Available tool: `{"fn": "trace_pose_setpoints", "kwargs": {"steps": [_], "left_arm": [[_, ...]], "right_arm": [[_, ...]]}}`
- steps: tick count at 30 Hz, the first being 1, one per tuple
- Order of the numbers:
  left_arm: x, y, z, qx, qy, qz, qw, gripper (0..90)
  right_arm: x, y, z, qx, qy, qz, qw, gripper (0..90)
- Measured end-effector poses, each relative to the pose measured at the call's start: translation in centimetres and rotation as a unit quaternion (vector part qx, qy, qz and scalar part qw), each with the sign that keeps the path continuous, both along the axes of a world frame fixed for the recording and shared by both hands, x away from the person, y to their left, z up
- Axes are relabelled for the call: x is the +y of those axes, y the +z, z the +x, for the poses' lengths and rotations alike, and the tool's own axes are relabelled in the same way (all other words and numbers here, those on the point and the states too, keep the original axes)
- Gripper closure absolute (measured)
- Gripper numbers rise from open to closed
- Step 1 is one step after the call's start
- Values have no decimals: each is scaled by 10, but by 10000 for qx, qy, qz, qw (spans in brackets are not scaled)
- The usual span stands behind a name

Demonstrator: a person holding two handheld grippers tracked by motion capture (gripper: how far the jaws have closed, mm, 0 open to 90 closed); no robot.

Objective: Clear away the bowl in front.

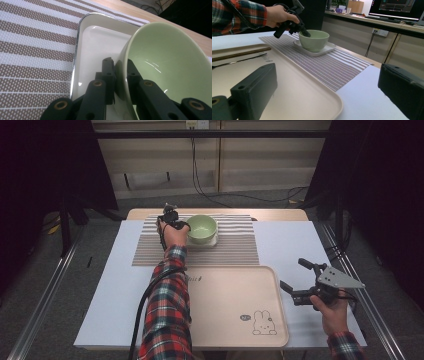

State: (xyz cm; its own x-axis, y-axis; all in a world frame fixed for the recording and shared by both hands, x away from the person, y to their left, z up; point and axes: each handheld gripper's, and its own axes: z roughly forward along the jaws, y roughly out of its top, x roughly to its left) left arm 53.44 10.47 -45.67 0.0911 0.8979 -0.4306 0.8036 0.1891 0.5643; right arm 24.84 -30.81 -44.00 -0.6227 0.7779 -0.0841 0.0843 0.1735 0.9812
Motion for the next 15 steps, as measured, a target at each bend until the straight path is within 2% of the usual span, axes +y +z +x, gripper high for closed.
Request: {"fn": "trace_pose_setpoints", "kwargs": {"steps": [4,9,15], "left_arm": [[-1,6,-2,-49,-155,202,9997,817],[2,17,-6,-98,-273,-7,9996,819],[7,31,-14,-102,-493,-43,9987,818]], "right_arm": [[-1,0,0,-23,-1,14,10000,17],[-1,0,0,-34,0,-1,10000,17],[0,0,0,-19,-34,56,10000,17]]}}
